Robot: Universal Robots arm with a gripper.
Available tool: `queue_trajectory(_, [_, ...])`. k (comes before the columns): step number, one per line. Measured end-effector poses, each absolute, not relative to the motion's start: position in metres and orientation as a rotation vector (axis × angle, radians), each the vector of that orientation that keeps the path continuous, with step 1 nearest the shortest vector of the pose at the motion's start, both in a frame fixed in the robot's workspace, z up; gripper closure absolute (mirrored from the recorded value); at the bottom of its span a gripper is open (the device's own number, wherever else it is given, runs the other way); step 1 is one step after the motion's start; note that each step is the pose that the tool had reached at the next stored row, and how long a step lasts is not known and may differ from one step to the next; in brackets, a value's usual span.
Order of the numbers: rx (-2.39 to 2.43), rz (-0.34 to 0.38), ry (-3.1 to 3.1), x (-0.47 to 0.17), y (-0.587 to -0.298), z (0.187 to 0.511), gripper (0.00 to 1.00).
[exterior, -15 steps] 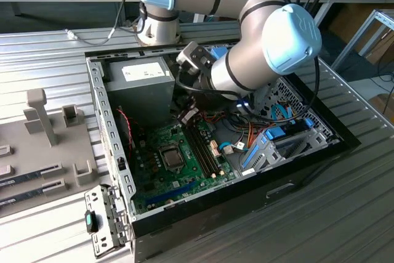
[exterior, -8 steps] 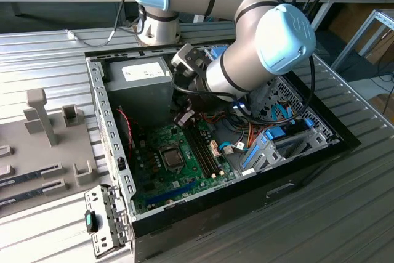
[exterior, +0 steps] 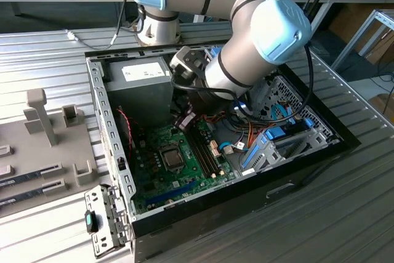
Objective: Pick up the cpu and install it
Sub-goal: 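Install the first cpu locking lever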
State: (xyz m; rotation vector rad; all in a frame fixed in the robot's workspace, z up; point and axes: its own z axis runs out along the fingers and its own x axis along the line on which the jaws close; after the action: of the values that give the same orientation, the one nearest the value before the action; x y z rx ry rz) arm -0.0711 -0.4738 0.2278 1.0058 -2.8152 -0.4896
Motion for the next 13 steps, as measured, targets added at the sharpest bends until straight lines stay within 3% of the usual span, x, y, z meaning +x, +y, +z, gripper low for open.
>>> queue_trajectory(6, [1.007, -0.456, -2.812, -0.0713, -0.4739, 0.2375, 0.89])
queue_trajectory(13, [0.973, -0.202, -2.790, -0.0712, -0.4740, 0.2375, 0.89])
